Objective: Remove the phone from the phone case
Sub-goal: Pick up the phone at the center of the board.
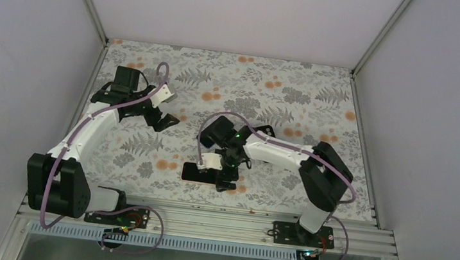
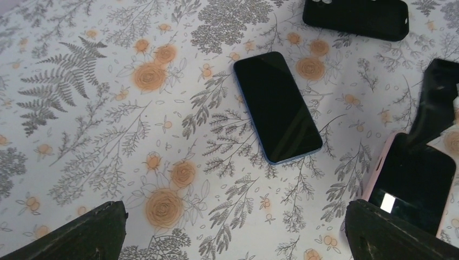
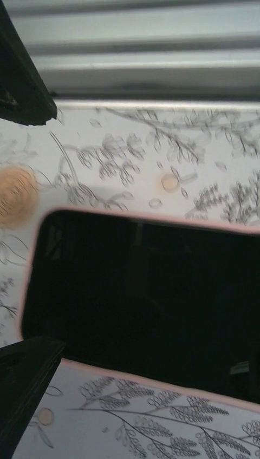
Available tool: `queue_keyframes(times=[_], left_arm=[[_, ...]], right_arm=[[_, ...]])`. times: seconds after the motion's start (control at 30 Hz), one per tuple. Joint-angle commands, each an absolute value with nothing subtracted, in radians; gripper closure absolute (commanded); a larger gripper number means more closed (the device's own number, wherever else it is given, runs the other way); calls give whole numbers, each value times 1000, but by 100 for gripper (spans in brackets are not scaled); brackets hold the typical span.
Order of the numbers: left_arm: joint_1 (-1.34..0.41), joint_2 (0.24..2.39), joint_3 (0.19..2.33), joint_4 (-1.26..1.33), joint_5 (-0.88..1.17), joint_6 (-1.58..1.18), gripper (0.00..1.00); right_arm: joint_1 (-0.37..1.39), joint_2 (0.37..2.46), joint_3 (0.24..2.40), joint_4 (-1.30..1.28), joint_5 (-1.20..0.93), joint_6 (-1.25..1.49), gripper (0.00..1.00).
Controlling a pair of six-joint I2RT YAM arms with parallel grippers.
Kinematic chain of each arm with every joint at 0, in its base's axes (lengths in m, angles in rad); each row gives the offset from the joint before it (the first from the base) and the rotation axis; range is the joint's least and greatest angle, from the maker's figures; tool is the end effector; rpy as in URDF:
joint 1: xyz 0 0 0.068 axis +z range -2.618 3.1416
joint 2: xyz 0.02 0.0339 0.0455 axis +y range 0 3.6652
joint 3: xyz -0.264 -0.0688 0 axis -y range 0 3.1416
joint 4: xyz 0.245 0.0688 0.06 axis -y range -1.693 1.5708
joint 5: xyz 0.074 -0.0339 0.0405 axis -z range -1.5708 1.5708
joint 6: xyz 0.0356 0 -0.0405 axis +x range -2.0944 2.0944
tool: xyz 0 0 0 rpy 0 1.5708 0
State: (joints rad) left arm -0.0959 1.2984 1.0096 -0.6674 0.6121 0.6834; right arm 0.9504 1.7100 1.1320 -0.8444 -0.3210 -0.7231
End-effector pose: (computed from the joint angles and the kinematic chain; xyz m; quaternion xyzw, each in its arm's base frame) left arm 0.2572 -0.0453 0.2712 0.4296 0.8061 -0.1914 0.3592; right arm 0.1714 0.2592 0.1847 -0.7388 0.6507 0.1666 0.0546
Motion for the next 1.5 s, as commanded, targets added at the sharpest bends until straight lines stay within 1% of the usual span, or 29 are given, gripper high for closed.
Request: queue_keyframes(times=[0.0, 0.17, 0.43, 0.63, 0.87, 1.13, 1.4, 1.47], left_arm=[[-82, 1288, 973, -599, 686, 617, 0], [-73, 1269, 946, -546, 639, 572, 0], [-58, 1272, 936, -537, 644, 573, 0], [-57, 1270, 911, -516, 633, 563, 0], [-55, 1269, 905, -507, 601, 549, 0], [-54, 1270, 897, -497, 575, 531, 0], [-53, 1282, 891, -492, 570, 524, 0], [-54, 1286, 891, -495, 572, 524, 0]], right_arm=[[971, 1796, 1217, -771, -228, -668, 0], [973, 1868, 1285, -790, -245, -654, 0], [975, 1926, 1317, -834, -296, -668, 0], [990, 1946, 1335, -825, -267, -637, 0], [1022, 1986, 1356, -796, -160, -583, 0], [1047, 2005, 1333, -782, -137, -582, 0], [1076, 2004, 1253, -676, 54, -568, 0], [1077, 2002, 1245, -667, 57, -570, 1]])
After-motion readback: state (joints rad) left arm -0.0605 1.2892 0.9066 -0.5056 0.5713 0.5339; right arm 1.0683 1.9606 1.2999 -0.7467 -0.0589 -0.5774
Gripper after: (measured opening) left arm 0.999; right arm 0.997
